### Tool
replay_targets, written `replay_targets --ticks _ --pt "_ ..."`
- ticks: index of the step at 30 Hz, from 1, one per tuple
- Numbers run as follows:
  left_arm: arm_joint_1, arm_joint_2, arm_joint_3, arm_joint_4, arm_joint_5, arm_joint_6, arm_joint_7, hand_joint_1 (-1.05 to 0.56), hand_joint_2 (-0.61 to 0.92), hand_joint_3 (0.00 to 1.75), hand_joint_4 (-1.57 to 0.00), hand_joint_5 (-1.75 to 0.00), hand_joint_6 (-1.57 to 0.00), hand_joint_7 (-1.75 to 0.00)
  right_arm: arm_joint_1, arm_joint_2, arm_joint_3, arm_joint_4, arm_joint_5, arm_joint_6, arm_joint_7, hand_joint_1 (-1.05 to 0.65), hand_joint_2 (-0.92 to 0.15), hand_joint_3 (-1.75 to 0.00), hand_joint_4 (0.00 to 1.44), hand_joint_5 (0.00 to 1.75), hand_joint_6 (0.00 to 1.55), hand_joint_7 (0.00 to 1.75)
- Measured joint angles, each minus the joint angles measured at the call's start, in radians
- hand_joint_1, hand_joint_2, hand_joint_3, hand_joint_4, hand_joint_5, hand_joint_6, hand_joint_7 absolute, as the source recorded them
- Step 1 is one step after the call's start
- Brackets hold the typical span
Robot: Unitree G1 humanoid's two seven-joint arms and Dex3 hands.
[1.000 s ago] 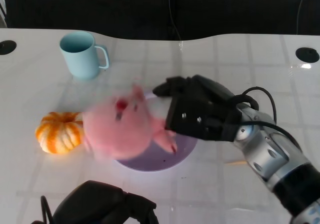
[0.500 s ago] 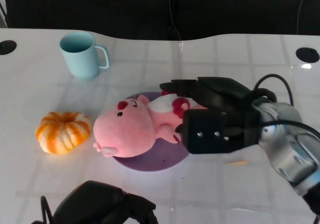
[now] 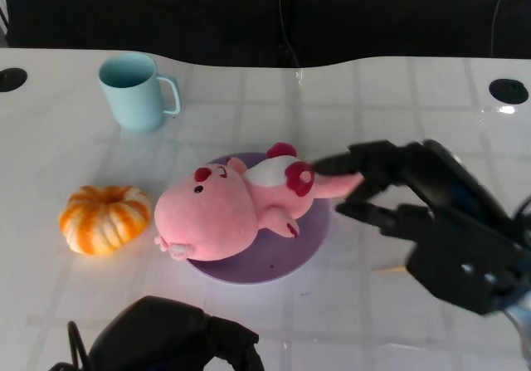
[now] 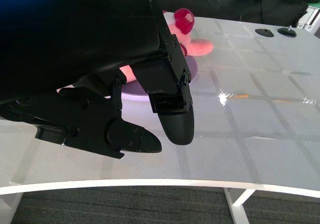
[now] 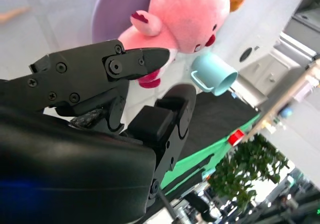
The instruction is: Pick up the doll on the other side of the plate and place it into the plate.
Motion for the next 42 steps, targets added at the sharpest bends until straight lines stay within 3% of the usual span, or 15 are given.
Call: replay_targets --ticks 1,2,4,5,8,12,17,26,30,42 --pt "-0.001 0.000 -0.001 0.000 0.001 0.000 0.000 -0.20 0.92 0.16 -0.82 -1.21 -0.97 -0.50 0.022 -0.008 -0.012 -0.015 0.005 -0.004 0.000 -0.07 -0.86 -0.25 0.78 1.14 0.99 0.37" --pt "-0.002 -0.001 -0.001 -0.001 0.001 0.000 0.000 -0.20 0.92 0.17 -0.81 -1.20 -0.97 -0.50 0.047 -0.020 -0.026 -0.029 0.012 -0.014 0.001 0.01 -0.67 -0.64 0.79 1.24 0.94 0.62" --pt "-0.002 -0.001 -0.001 -0.001 0.001 0.003 -0.001 -0.20 0.92 0.17 -0.81 -1.20 -0.97 -0.50 0.098 -0.043 -0.050 -0.058 0.025 -0.036 0.003 0.08 -0.50 -1.01 0.80 1.34 0.88 0.92" --pt "-0.003 -0.001 -0.001 -0.002 0.001 0.005 -0.002 -0.20 0.92 0.17 -0.81 -1.20 -0.97 -0.50 0.123 -0.054 -0.062 -0.071 0.032 -0.047 0.006 0.10 -0.46 -1.16 0.83 1.42 0.87 1.06" --pt "-0.004 0.000 0.002 -0.003 0.000 0.007 -0.003 -0.20 0.92 0.18 -0.82 -1.20 -0.97 -0.50 0.208 -0.090 -0.100 -0.128 0.070 -0.047 0.040 0.14 -0.40 -1.33 0.87 1.54 0.87 1.23" --pt "-0.002 0.005 0.006 -0.005 -0.004 0.007 -0.004 -0.21 0.92 0.19 -0.81 -1.20 -0.97 -0.50 0.313 -0.129 -0.143 -0.216 0.099 -0.036 0.079 0.16 -0.37 -1.39 0.86 1.65 0.84 1.34" --pt "0.000 0.020 0.018 -0.005 -0.023 -0.004 -0.005 -0.20 0.92 0.18 -0.80 -1.21 -0.96 -0.49 0.400 -0.133 -0.156 -0.277 0.103 -0.034 0.077 0.15 -0.40 -1.36 0.85 1.74 0.78 1.52" --pt "0.000 0.038 0.045 -0.001 -0.056 -0.012 -0.008 -0.20 0.92 0.21 -0.78 -1.24 -0.96 -0.51 0.374 -0.133 -0.138 -0.185 0.016 -0.028 0.043 0.09 -0.37 -1.30 0.85 1.75 0.73 1.58" --pt "0.000 0.041 0.049 -0.001 -0.056 -0.010 -0.013 -0.20 0.92 0.21 -0.76 -1.26 -0.94 -0.52 0.348 -0.134 -0.125 -0.176 -0.028 0.020 0.048 0.05 -0.37 -1.28 0.82 1.75 0.72 1.57" --pt "0.004 0.042 0.065 -0.001 -0.057 -0.001 -0.012 -0.21 0.92 0.23 -0.73 -1.30 -0.92 -0.55 0.322 -0.147 -0.078 -0.171 -0.073 0.048 0.081 -0.04 -0.37 -1.27 0.81 1.75 0.78 1.45"
